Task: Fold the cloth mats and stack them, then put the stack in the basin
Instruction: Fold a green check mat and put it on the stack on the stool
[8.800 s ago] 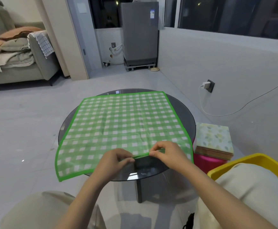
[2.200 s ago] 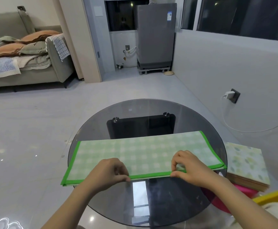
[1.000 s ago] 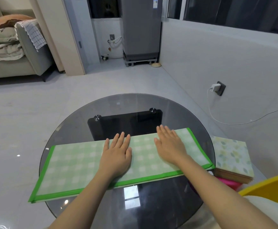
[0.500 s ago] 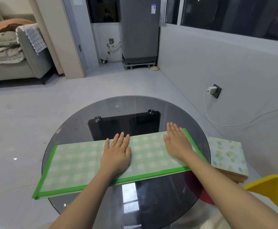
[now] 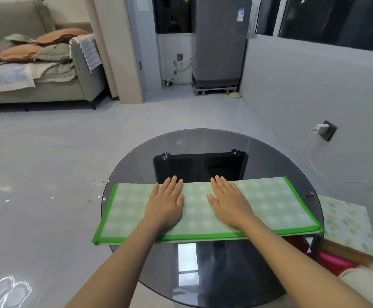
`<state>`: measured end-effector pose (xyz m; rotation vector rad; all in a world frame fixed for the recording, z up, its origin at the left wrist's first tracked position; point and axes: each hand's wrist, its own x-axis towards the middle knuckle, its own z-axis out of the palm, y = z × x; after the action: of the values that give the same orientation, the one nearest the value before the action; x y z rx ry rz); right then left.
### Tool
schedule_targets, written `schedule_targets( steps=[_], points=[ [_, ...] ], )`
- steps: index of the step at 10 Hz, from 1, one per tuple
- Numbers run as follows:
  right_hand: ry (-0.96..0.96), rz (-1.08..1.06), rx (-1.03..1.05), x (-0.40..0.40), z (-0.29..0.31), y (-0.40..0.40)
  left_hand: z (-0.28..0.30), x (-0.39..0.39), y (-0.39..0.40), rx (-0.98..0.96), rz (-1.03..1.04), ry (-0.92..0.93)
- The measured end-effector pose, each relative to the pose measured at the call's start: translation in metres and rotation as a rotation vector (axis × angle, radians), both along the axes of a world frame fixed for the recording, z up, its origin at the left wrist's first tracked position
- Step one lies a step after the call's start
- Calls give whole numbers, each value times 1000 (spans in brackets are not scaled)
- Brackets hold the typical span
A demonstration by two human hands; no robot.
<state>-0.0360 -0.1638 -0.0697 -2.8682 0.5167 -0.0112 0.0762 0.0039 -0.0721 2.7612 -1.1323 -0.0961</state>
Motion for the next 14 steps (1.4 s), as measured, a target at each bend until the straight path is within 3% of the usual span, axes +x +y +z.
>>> schedule_targets(
  steps=[2, 4, 5, 6, 7, 9, 11, 14],
  points=[
    [6, -14, -14, 1, -2, 0, 0, 34, 74, 32, 195, 30],
    [14, -18, -13, 0, 1, 2, 6, 34, 84, 8, 294, 90],
    [33, -27, 6, 3, 7, 6, 12, 35, 86, -90, 429, 78],
    [-55, 26, 68, 6, 14, 23, 19, 36, 93, -108, 534, -7],
    [-154, 132, 170, 13, 19, 53, 22, 39, 98, -252, 571, 35],
    [-16, 172, 152, 21, 19, 80, 24, 38, 101, -611, 580, 170],
    [67, 199, 185, 21, 24, 77, 38, 42, 98, -754, 588, 271],
    [140, 237, 136, 21, 33, 76, 82, 53, 109, -952, 691, 662]
  ],
)
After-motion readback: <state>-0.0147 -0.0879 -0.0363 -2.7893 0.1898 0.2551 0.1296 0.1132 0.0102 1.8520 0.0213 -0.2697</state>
